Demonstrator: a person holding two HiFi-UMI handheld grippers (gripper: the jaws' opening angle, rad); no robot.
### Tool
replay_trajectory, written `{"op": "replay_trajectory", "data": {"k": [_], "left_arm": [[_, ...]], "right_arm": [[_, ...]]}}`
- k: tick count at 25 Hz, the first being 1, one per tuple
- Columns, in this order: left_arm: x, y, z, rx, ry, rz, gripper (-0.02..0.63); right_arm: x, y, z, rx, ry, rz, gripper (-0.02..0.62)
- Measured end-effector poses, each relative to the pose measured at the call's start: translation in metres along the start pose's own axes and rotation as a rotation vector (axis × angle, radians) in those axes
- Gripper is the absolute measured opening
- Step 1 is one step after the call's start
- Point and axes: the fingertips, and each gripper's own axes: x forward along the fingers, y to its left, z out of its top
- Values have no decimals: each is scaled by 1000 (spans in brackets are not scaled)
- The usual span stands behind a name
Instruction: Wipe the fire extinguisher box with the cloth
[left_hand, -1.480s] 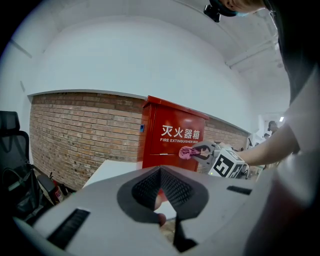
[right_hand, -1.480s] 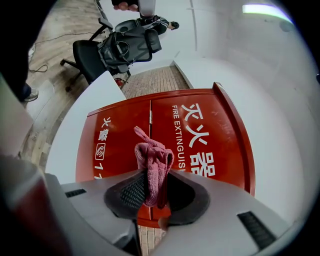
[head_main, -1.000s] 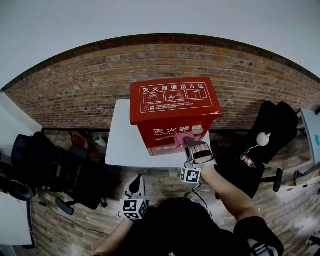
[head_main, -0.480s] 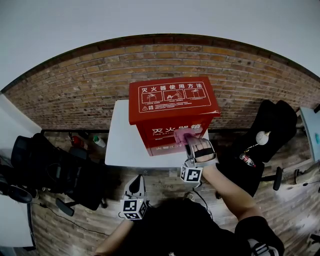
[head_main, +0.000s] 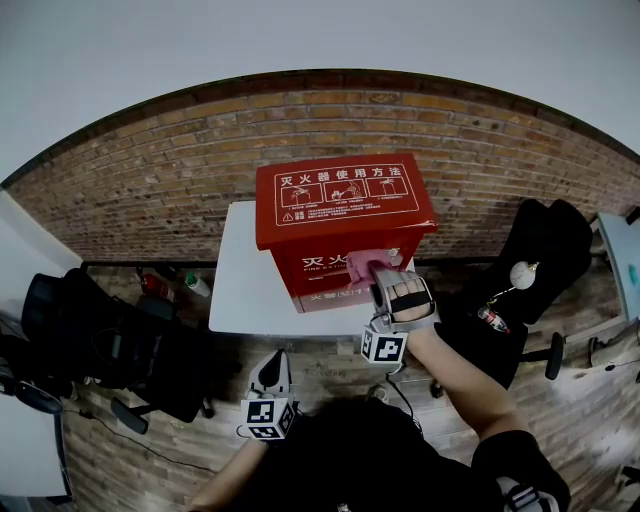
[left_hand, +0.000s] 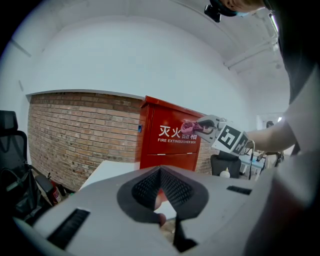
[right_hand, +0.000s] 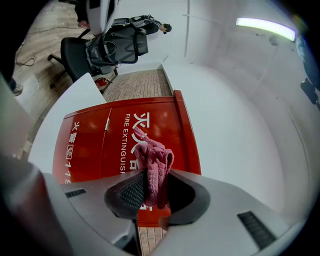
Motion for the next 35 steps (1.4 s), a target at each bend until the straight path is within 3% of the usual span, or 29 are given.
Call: {"op": "replay_trajectory", "data": {"k": [17,35], "left_arm": [[6,2,4,3,-18,-18,34],[15,-6,-4,-15,9,-34,34]], "right_arm": [[-2,-56,10,-7,-24,-85,103],[-5,-52,-14,-7,0,-84,103]]}}
